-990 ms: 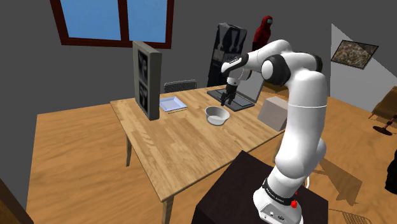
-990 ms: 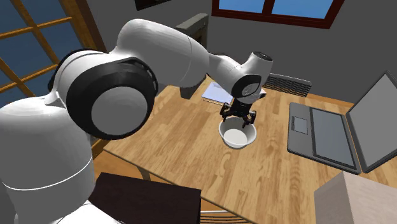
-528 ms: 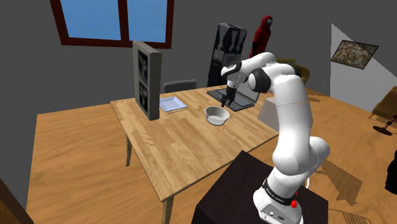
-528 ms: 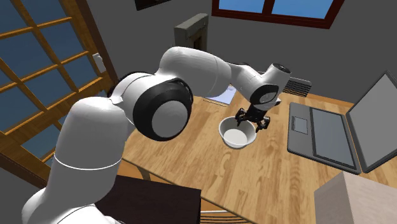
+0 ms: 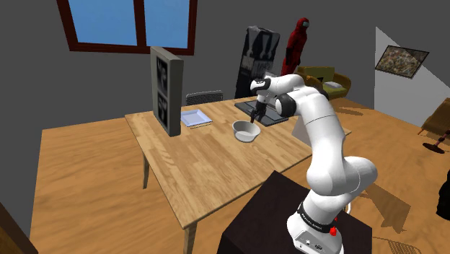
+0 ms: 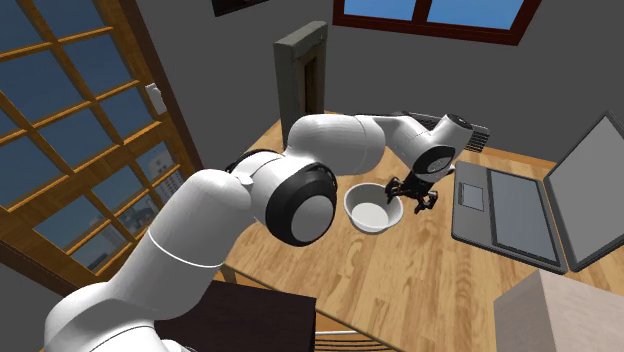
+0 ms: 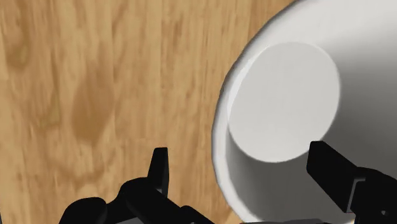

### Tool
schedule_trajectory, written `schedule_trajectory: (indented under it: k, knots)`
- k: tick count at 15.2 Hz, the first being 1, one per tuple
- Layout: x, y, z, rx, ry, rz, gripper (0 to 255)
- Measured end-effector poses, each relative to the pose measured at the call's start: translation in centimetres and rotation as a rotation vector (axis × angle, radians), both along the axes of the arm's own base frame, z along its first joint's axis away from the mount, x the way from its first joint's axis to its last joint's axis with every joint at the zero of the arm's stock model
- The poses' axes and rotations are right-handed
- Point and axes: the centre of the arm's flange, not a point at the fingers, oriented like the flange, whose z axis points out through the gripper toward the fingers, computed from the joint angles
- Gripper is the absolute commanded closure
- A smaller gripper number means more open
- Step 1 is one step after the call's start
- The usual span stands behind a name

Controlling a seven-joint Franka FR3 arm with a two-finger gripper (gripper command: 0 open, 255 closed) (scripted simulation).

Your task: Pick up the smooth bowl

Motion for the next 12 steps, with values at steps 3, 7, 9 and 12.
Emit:
schedule_trajectory:
  k: [3,7,9,12]
  knots:
    - [0.0,-0.2,-1.5,0.001,0.0,0.0,0]
    - [-0.1,-0.1,-2.9,0.001,0.0,0.0,255]
    - [-0.1,-0.1,-2.9,0.0,-0.001,0.0,255]
    - [-0.1,-0.2,-2.9,0.001,-0.001,0.0,255]
